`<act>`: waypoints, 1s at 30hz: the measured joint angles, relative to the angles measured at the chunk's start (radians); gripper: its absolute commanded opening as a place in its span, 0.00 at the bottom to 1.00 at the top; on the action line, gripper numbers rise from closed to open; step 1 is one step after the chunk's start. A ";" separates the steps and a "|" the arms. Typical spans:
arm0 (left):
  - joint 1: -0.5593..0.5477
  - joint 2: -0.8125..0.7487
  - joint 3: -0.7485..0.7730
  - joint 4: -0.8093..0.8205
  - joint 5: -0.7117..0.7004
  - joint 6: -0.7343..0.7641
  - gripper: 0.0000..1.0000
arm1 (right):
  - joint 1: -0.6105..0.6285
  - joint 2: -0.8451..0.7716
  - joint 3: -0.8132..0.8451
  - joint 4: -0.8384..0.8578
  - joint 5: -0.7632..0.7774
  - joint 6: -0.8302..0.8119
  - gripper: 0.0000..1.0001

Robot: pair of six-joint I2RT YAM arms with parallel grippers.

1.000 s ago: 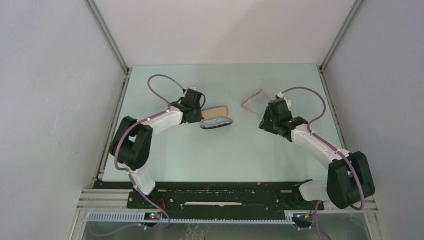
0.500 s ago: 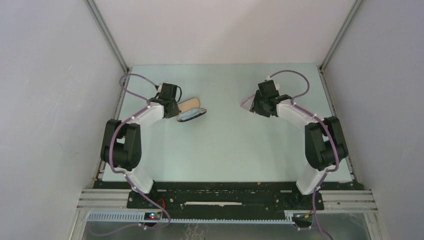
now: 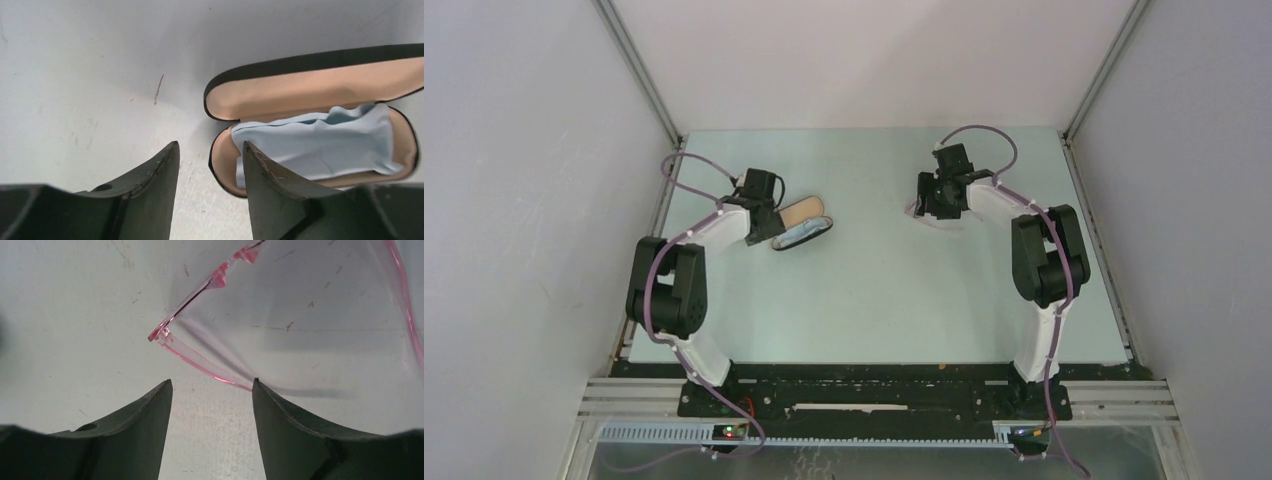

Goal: Organize the sunglasses

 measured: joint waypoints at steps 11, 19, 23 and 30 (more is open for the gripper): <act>0.000 -0.394 0.000 -0.082 0.077 -0.008 0.58 | -0.002 0.088 0.054 -0.036 -0.068 -0.155 0.46; 0.000 -0.618 -0.003 -0.145 0.126 -0.008 0.59 | 0.021 0.082 0.049 -0.034 -0.085 -0.172 0.10; 0.000 -0.671 -0.003 -0.180 0.153 -0.008 0.59 | 0.069 0.028 -0.028 -0.027 -0.084 -0.165 0.05; 0.000 -0.713 -0.021 -0.217 0.228 -0.009 0.60 | 0.258 -0.134 -0.220 -0.028 -0.074 -0.119 0.04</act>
